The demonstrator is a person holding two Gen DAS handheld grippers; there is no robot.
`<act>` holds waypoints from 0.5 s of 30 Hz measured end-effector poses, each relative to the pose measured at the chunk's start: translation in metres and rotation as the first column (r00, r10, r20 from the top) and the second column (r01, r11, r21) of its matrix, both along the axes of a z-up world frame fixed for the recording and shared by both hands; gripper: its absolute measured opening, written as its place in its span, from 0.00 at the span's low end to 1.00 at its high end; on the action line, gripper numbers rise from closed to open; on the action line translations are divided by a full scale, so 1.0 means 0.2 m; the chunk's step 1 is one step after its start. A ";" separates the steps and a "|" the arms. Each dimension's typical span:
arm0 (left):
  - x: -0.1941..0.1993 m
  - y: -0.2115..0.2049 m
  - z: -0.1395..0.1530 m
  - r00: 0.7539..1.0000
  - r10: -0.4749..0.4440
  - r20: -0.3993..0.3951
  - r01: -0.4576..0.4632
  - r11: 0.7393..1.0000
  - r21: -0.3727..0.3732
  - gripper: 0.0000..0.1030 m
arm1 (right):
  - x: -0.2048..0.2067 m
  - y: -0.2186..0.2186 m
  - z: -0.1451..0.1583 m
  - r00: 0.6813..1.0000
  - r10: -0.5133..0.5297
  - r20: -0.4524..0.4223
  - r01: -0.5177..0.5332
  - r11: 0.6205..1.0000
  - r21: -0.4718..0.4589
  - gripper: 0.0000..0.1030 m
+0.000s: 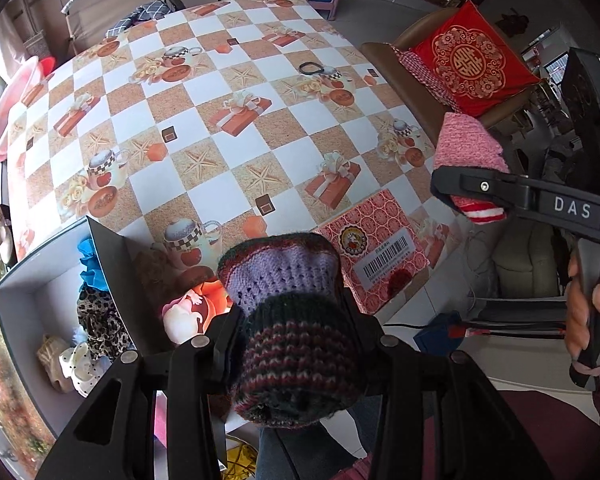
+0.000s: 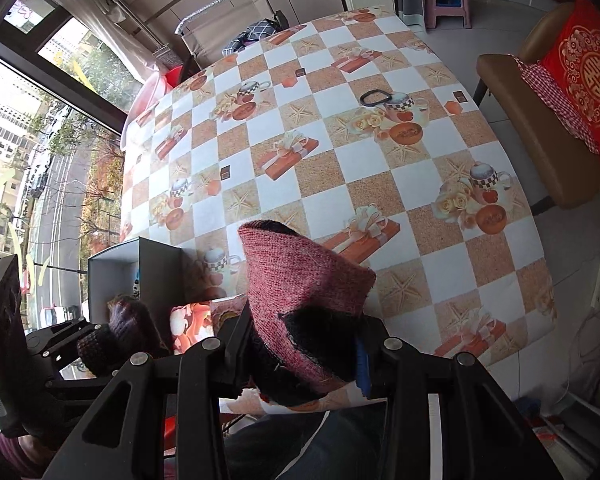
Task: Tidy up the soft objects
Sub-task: 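Carry the striped knit hat and pink-black hat over the white box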
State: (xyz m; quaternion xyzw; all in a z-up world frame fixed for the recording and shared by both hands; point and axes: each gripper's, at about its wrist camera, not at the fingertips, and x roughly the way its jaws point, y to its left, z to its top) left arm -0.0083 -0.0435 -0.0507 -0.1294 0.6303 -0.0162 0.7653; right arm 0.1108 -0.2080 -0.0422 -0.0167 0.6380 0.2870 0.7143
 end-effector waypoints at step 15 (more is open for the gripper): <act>-0.18 0.15 0.13 0.992 0.084 0.098 -0.083 0.996 -0.018 0.44 | -0.30 0.32 0.13 0.983 0.179 0.047 -0.180 0.984 0.012 0.39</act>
